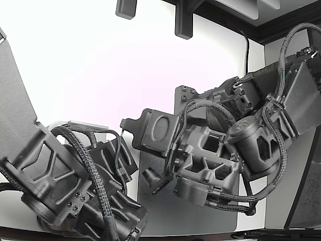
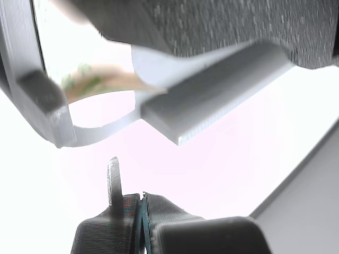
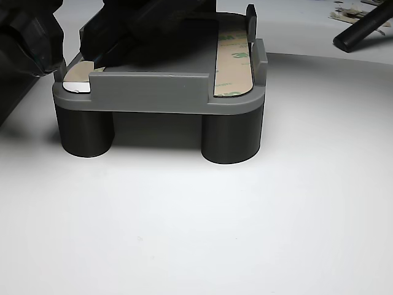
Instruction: Peel off protective film from adhesive tape.
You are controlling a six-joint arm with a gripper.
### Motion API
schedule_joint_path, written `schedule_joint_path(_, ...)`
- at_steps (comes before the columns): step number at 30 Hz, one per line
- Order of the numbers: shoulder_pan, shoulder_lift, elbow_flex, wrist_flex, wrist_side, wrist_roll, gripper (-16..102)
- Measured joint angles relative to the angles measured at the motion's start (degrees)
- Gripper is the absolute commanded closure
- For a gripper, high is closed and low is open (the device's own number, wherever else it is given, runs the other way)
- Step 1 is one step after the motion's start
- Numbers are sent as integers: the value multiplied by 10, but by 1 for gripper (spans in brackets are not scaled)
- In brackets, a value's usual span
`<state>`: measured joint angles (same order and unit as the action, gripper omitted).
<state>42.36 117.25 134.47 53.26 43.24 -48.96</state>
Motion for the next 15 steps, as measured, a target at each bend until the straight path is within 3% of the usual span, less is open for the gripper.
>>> schedule_joint_path(4,-9,49,1,32,-5,8,79)
schedule_joint_path(7,-14,87,1,50,-3,33,74)
schedule_joint_path(10,-32,131,3,53,-4,38,50)
schedule_joint_path(11,-35,146,4,52,-4,40,49)
schedule_joint_path(13,-46,174,4,48,-5,44,26)
schedule_joint_path(15,-62,201,2,48,-20,49,22)
